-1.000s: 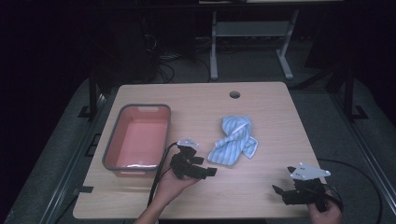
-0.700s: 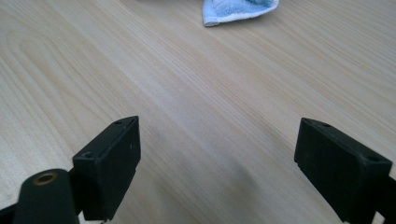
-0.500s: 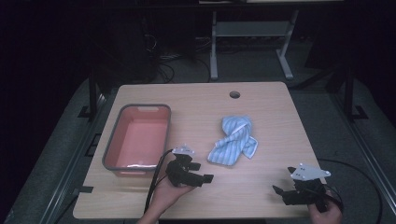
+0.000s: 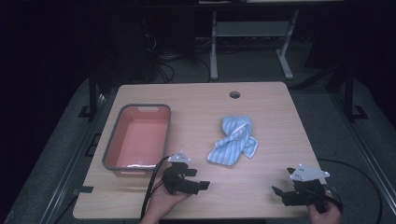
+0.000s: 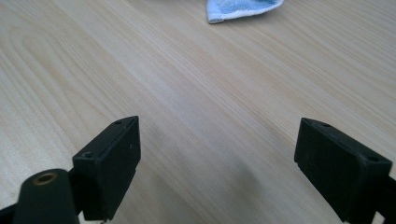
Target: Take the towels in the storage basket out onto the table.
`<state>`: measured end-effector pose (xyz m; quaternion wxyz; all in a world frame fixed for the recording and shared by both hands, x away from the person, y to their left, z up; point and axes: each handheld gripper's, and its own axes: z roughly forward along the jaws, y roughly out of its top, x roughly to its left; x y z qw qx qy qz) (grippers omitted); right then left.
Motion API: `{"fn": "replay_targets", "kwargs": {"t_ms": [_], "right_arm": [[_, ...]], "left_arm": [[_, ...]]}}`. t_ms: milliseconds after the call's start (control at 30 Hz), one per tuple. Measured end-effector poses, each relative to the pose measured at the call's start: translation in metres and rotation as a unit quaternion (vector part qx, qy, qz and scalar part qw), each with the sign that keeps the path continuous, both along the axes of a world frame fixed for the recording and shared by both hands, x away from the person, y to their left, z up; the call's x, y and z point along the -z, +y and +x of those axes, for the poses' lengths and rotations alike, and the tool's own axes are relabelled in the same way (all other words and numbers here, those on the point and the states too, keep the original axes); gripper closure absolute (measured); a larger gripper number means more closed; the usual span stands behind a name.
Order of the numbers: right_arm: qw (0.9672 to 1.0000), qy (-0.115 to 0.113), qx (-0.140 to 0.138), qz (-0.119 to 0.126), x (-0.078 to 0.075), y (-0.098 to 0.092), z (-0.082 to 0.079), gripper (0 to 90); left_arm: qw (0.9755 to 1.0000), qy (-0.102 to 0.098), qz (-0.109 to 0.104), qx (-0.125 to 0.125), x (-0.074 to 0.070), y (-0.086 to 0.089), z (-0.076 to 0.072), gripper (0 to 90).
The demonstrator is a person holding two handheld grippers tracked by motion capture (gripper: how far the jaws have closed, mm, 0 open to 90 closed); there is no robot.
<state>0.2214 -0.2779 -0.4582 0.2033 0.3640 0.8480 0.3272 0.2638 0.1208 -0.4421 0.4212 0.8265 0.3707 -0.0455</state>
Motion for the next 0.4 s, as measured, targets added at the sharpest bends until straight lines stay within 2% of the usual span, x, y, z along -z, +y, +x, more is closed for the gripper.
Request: {"fn": "replay_targets", "kwargs": {"t_ms": [133, 167, 400], "right_arm": [[1.0, -0.002, 0.0, 0.0, 0.0, 0.0, -0.002, 13.9], [1.0, -0.003, -0.001, 0.001, -0.001, 0.0, -0.003, 13.9], [0.9999, -0.003, -0.003, 0.01, -0.001, 0.001, -0.008, 13.9]], "left_arm": [[1.0, -0.008, 0.006, 0.001, 0.001, 0.001, -0.006, 24.6], [0.9998, -0.016, 0.009, -0.001, 0.002, 0.001, -0.01, 24.6], [0.9994, -0.023, 0.022, 0.011, 0.006, -0.003, -0.014, 24.6]]}}
